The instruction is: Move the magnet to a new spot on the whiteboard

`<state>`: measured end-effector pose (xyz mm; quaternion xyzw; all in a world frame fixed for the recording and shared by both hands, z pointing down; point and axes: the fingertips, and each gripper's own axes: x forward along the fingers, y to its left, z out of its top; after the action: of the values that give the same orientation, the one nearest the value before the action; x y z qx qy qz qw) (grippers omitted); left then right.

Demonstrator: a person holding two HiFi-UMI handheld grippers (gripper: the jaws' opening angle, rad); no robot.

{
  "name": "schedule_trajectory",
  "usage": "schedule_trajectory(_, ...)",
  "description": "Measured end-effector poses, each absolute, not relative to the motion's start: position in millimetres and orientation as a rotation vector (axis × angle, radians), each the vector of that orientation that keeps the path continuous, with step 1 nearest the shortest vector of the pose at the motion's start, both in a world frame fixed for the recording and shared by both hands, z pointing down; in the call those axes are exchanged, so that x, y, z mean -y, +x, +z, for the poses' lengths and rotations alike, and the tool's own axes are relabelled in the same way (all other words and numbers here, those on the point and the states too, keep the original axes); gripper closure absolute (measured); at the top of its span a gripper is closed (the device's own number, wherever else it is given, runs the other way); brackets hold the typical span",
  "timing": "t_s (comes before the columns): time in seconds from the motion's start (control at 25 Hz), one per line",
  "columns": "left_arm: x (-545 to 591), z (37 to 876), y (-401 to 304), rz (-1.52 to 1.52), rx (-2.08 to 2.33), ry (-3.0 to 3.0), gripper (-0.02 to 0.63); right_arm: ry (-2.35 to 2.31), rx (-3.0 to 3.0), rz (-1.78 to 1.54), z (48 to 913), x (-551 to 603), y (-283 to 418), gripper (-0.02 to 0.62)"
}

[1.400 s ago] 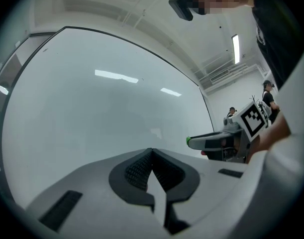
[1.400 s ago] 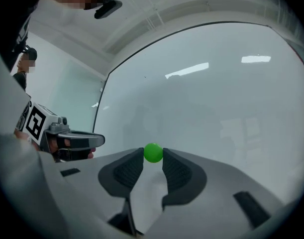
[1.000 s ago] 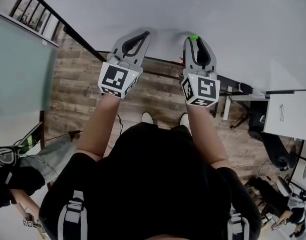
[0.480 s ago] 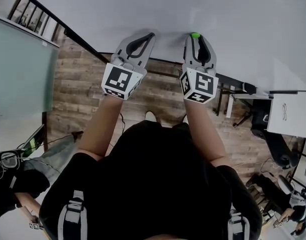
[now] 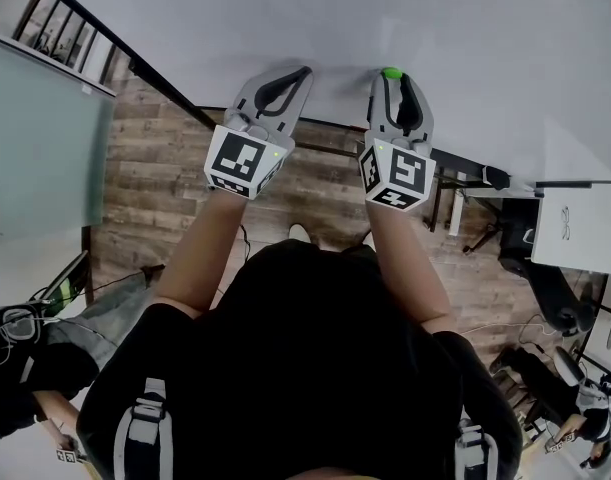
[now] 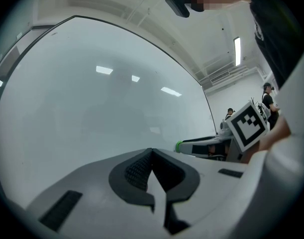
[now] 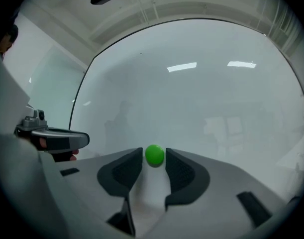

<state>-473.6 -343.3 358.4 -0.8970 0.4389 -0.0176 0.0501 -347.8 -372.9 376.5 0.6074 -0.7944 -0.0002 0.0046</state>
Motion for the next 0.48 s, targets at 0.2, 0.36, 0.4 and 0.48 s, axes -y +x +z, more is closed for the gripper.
schedule_trajectory(0.2, 335.9, 355.1, -470.8, -0.044, -1.327, -2.736, 0.601, 1.84, 2.541, -0.035, 367.5, 356.9, -341.6, 0.459)
schedule_trajectory(0.36, 327.5, 348.4, -470.2, -0.023, -1.321, -2.742, 0.601, 1.721, 2.612, -0.029, 362.7, 338.8, -339.2, 0.46)
schedule_trajectory(0.4, 324.7, 346.3, -469.1, -0.016, -1.32, -2.744, 0.601, 1.691, 2.629, -0.028, 361.2, 333.6, -338.0, 0.463)
schedule_trajectory(0.48, 318.6, 342.1, -465.0, -0.005, -1.314, -2.747, 0.601, 1.631, 2.662, -0.033, 357.8, 323.1, -335.1, 0.474)
